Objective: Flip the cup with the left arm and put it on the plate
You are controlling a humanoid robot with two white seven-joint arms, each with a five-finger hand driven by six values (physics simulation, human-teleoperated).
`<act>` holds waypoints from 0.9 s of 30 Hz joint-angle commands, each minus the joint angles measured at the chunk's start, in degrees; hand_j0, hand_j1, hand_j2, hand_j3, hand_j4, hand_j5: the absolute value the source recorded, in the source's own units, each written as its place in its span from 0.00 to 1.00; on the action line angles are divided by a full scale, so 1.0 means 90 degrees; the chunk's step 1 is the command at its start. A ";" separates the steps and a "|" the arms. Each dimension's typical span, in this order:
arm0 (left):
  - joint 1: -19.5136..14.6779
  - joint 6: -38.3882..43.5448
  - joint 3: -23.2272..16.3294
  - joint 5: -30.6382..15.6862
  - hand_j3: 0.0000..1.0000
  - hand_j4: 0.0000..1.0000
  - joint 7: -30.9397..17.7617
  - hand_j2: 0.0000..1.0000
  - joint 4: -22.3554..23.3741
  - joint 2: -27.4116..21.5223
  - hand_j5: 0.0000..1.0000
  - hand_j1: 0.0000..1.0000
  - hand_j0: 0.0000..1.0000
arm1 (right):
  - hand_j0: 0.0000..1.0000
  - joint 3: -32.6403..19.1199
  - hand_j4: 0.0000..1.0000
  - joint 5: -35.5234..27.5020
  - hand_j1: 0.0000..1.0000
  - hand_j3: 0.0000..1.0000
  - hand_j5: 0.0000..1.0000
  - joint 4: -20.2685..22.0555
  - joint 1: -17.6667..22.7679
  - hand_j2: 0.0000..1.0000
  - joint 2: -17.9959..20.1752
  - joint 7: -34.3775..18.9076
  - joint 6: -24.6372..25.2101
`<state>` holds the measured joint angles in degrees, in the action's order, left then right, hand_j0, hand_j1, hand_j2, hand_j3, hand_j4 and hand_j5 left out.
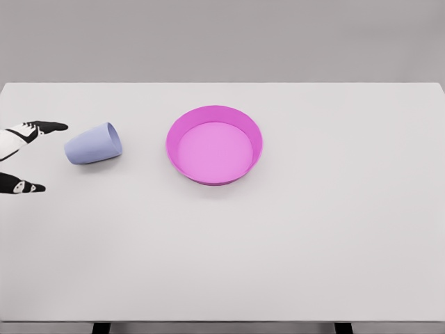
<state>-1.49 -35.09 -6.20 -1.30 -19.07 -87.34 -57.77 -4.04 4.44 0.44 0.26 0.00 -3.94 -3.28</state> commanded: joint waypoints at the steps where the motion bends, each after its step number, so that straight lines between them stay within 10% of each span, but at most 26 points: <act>1: 0.0000 0.0010 -0.0033 -0.0226 1.00 1.00 -0.0029 1.00 -0.0061 -0.0027 1.00 1.00 1.00 | 1.00 0.0000 1.00 -0.0005 1.00 1.00 1.00 0.0000 0.0000 1.00 0.0000 -0.0001 0.0003; 8: -0.0058 0.0010 -0.0072 -0.1515 1.00 1.00 -0.0693 1.00 -0.0100 -0.0027 1.00 1.00 1.00 | 1.00 0.0000 1.00 -0.0005 1.00 1.00 1.00 0.0000 0.0000 1.00 0.0000 -0.0001 0.0003; 27: -0.1689 0.2766 -0.0990 -0.0480 1.00 1.00 -0.1728 1.00 0.0262 0.0783 1.00 1.00 1.00 | 1.00 0.0000 1.00 -0.0005 1.00 1.00 1.00 0.0000 0.0000 1.00 0.0000 -0.0001 -0.0007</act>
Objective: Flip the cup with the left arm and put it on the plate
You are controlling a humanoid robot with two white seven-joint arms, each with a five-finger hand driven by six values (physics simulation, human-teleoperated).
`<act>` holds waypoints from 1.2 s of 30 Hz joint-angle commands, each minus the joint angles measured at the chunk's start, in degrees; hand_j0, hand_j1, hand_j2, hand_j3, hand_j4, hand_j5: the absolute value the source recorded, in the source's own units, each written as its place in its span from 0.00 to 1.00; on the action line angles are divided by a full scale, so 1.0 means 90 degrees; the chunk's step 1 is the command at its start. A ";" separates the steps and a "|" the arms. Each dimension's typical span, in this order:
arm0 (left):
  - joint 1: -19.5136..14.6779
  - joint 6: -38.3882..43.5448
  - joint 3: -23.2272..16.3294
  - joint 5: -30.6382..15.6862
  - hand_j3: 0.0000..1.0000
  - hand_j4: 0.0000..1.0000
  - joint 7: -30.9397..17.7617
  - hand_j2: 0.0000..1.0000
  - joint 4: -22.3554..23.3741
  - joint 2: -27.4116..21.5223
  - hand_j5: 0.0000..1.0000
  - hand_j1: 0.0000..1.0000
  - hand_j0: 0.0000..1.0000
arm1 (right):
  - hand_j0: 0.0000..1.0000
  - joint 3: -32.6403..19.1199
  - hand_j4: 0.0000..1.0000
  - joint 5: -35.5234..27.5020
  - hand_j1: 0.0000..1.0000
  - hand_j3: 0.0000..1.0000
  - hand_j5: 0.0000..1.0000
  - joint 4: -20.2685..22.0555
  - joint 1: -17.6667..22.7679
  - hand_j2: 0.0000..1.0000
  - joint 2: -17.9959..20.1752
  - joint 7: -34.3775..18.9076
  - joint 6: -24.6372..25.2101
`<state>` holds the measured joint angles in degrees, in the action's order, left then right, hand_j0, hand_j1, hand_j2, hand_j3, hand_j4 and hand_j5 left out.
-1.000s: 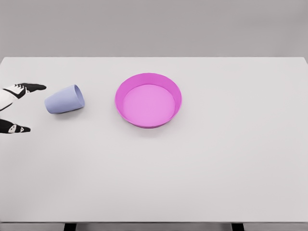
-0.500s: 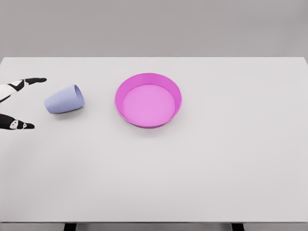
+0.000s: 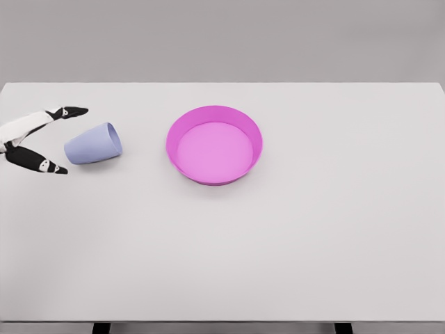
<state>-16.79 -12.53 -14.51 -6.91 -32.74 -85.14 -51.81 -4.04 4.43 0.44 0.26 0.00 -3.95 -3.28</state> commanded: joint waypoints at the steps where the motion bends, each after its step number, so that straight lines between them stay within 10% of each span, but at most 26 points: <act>1: 0.0000 0.0366 -0.0077 0.0182 1.00 1.00 -0.0251 1.00 0.0036 0.0122 1.00 1.00 1.00 | 1.00 0.0000 1.00 0.0005 1.00 1.00 1.00 0.0000 0.0000 1.00 0.0000 -0.0001 0.0003; 36: -0.1172 0.1050 -0.0604 0.1744 1.00 1.00 -0.0251 1.00 0.0652 0.1089 1.00 1.00 1.00 | 1.00 0.0000 1.00 0.0005 1.00 1.00 1.00 0.0000 0.0000 1.00 0.0000 -0.0001 0.0003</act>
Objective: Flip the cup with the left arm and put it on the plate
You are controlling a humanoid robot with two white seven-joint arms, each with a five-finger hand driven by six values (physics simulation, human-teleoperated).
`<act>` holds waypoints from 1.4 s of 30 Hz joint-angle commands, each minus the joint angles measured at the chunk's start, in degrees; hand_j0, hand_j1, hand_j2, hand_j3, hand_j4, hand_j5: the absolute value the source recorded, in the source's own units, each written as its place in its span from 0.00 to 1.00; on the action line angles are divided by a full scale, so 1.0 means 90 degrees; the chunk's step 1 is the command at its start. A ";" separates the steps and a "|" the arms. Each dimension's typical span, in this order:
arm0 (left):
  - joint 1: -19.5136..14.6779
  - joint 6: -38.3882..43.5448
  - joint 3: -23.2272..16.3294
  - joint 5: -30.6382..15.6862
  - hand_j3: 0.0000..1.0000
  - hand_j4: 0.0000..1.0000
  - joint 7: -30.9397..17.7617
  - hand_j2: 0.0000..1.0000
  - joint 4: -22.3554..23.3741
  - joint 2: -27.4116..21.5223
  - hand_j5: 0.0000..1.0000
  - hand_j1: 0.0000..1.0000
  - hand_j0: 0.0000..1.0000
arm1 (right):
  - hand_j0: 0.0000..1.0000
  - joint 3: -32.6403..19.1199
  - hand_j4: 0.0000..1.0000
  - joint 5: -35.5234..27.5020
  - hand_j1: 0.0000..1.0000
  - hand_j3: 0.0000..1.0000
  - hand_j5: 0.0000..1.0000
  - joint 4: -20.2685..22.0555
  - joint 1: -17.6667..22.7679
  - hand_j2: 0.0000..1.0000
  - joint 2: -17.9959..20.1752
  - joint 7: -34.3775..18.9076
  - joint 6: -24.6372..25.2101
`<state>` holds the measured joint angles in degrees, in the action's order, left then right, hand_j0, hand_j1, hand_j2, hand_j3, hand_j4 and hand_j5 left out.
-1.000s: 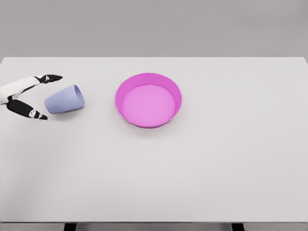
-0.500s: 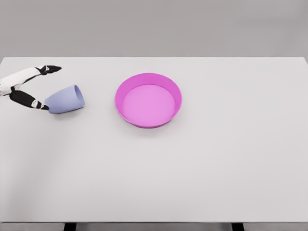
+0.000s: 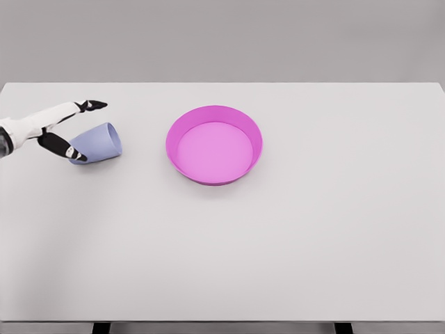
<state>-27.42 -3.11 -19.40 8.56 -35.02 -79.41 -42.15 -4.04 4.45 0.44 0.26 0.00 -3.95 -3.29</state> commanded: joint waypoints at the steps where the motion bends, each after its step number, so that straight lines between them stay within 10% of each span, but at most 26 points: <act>1: 0.0000 0.0003 -0.0062 0.0045 1.00 1.00 0.0002 1.00 0.0024 0.0016 1.00 1.00 1.00 | 1.00 0.0000 1.00 0.0003 1.00 1.00 1.00 0.0000 0.0000 1.00 0.0000 -0.0001 0.0004; 42: -0.0273 0.0579 -0.0501 0.0347 1.00 1.00 0.0002 1.00 0.0298 0.0348 1.00 1.00 1.00 | 1.00 0.0000 1.00 -0.0007 1.00 1.00 1.00 0.0000 0.0000 1.00 0.0000 -0.0001 0.0004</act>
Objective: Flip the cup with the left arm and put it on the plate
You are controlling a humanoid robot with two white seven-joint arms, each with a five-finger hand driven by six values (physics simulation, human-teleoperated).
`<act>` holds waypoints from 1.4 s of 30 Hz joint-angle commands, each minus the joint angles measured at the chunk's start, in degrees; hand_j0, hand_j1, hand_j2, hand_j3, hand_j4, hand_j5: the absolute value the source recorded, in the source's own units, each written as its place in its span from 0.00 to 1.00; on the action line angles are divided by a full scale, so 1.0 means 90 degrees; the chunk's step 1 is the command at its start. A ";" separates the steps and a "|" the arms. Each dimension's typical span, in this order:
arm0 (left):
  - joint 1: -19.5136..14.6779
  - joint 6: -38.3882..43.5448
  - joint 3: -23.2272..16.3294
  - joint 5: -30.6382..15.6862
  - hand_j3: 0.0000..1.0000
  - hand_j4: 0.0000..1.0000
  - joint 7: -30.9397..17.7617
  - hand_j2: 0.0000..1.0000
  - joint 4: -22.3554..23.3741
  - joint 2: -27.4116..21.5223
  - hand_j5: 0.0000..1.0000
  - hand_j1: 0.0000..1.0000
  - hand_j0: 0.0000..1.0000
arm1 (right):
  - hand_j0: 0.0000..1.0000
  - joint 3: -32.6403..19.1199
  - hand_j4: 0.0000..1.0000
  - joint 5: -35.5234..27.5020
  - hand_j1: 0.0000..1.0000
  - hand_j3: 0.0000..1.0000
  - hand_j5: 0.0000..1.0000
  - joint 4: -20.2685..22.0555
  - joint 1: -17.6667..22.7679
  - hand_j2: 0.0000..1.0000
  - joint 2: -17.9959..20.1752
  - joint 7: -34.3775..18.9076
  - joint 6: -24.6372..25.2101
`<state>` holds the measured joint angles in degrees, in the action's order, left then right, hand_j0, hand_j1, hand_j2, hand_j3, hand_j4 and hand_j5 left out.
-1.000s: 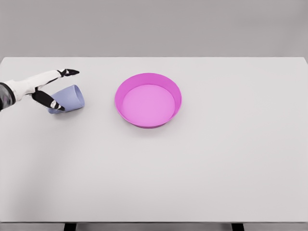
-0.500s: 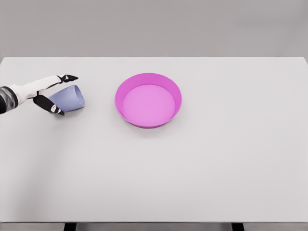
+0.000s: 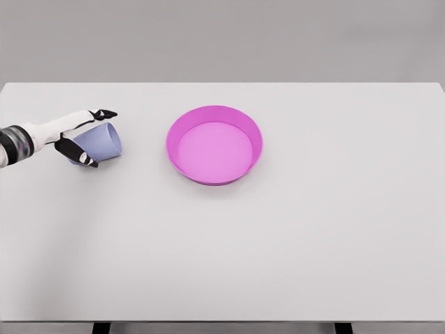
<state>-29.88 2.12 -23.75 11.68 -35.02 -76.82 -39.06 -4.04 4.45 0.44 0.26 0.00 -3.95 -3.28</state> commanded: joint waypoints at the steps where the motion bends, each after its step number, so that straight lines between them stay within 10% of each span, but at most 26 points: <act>1: 0.0000 -0.0001 -0.0008 0.0001 1.00 1.00 0.0002 1.00 0.0010 0.0024 1.00 1.00 1.00 | 1.00 0.0000 1.00 -0.0006 1.00 1.00 1.00 0.0000 -0.0010 1.00 0.0000 -0.0001 -0.0007; 42: -0.0117 -0.0001 -0.0086 0.0001 0.80 0.80 0.0002 0.80 0.0225 0.0209 0.80 0.80 0.80 | 1.00 0.0000 1.00 -0.0006 1.00 1.00 1.00 0.0000 0.0000 1.00 0.0000 -0.0001 -0.0007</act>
<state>-30.94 2.14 -24.54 11.85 -35.02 -74.77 -37.12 -4.04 4.44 0.44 0.26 0.00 -3.94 -3.28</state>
